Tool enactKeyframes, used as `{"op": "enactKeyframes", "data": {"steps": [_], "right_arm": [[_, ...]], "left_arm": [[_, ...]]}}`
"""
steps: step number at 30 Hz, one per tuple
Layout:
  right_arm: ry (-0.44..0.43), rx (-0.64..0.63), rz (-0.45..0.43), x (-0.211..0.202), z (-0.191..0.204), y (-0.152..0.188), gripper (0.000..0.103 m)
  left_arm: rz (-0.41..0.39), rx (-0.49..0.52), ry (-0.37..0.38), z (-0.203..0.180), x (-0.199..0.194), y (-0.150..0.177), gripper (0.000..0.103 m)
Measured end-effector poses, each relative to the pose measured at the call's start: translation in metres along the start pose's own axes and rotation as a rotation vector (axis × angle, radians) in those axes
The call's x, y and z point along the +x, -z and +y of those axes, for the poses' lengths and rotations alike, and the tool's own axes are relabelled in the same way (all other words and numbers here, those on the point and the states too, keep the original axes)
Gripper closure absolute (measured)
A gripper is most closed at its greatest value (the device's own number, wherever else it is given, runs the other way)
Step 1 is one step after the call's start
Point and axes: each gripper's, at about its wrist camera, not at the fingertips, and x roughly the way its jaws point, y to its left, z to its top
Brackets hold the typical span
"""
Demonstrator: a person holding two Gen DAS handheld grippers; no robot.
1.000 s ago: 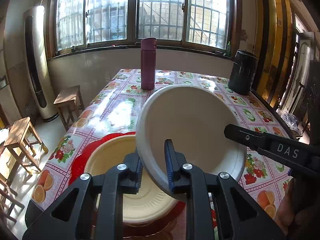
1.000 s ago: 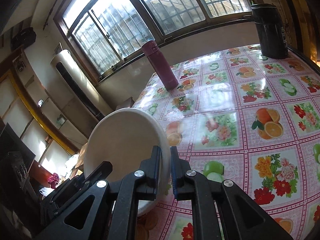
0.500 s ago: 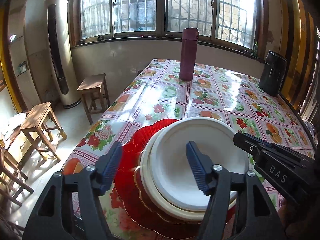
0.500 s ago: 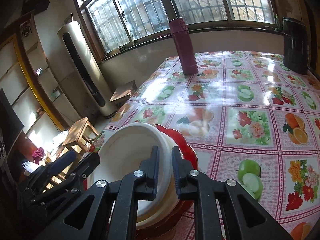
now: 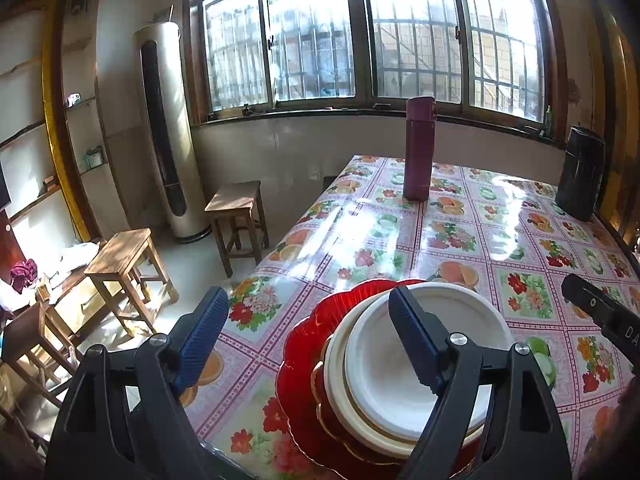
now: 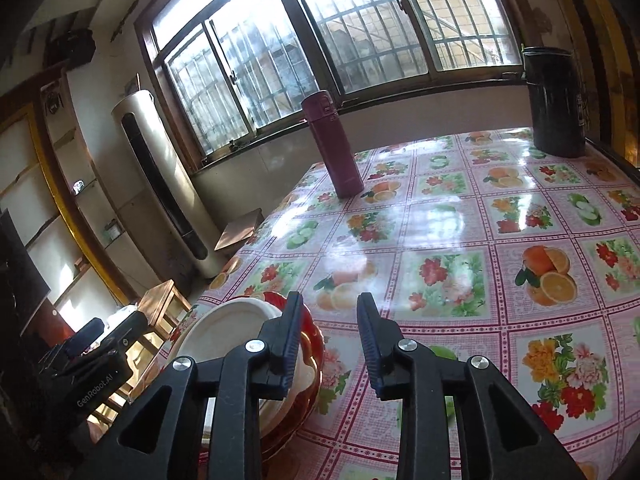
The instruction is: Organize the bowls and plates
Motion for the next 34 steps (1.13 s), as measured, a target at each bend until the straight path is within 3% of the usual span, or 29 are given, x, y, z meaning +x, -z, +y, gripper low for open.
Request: {"op": "enactKeyframes", "data": {"steps": [6, 7, 11, 13, 17, 21, 27, 34], "right_arm": [[0.014, 0.033, -0.060, -0.027, -0.034, -0.010, 0.072], [0.014, 0.041, -0.067, -0.031, -0.039, -0.011, 0.072], [0.009, 0.057, -0.081, -0.044, -0.055, -0.012, 0.070], [0.009, 0.059, -0.084, -0.048, -0.062, -0.010, 0.070], [0.018, 0.069, -0.084, -0.055, -0.075, -0.006, 0.070], [0.014, 0.112, -0.074, -0.059, -0.094, -0.003, 0.070], [0.022, 0.130, -0.072, -0.063, -0.109, -0.001, 0.069], [0.032, 0.142, -0.067, -0.062, -0.116, 0.002, 0.069]], "left_arm": [[-0.175, 0.078, -0.086, -0.025, -0.041, -0.007, 0.008], [-0.190, 0.093, -0.086, -0.030, -0.046, -0.008, 0.000], [-0.234, 0.137, -0.082, -0.054, -0.068, -0.012, 0.000], [-0.236, 0.156, -0.064, -0.064, -0.075, -0.014, 0.000], [-0.183, 0.163, 0.070, -0.078, -0.078, -0.018, 0.000], [-0.151, 0.189, 0.148, -0.095, -0.084, -0.019, 0.000], [-0.128, 0.188, 0.204, -0.108, -0.089, -0.022, 0.000], [-0.110, 0.217, 0.219, -0.122, -0.092, -0.013, 0.000]]}}
